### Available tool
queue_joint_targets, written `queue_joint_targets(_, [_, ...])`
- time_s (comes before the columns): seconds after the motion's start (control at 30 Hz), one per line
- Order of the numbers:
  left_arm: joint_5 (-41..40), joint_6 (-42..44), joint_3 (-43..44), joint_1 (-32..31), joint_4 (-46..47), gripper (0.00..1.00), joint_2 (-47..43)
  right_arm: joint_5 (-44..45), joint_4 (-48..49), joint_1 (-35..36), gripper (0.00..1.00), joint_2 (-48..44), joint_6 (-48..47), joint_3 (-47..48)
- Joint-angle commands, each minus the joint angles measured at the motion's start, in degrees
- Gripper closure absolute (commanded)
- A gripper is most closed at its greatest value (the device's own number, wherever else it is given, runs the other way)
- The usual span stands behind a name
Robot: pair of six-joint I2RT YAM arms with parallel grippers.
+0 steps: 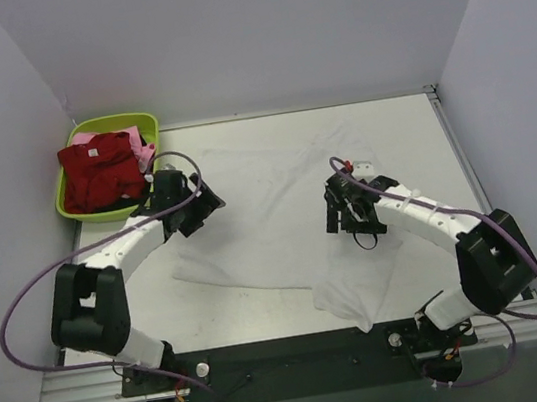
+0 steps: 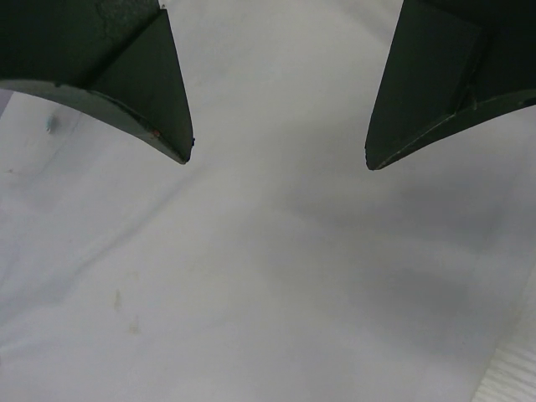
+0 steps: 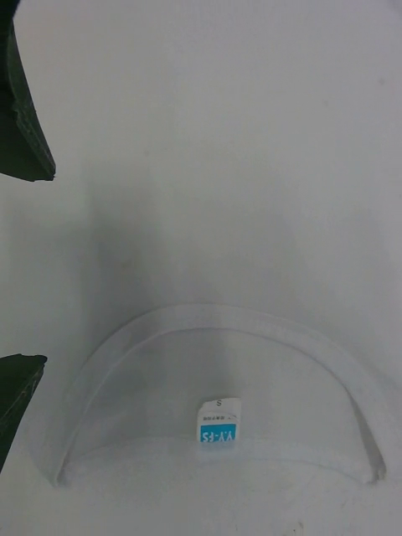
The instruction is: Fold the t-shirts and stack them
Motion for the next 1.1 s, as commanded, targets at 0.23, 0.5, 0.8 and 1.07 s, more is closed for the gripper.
queue_joint_targets(0.23, [-2.2,3.8,17.4,-2.3,-6.4,0.06,19.7,-6.4,7.5,-9.7,0.17,11.2,-2.8,5.6])
queue_joint_targets(0.5, [-7.1,5.3,28.9,-2.9,-13.8,0.07,30.8,-10.4,9.8,-12.0,0.18,25.4,-3.0,11.2])
queue_joint_targets(0.8, [-7.2,4.4,40.9,-0.3,-15.9,0.07,43.0,-13.8,7.0,-17.6,0.19,37.0,-3.3,24.3])
queue_joint_targets(1.07, [-1.6,0.8,49.5,5.3,-12.6,0.07,49.0,-14.0,-1.1,-19.1,0.19,46.5,-8.7,45.7])
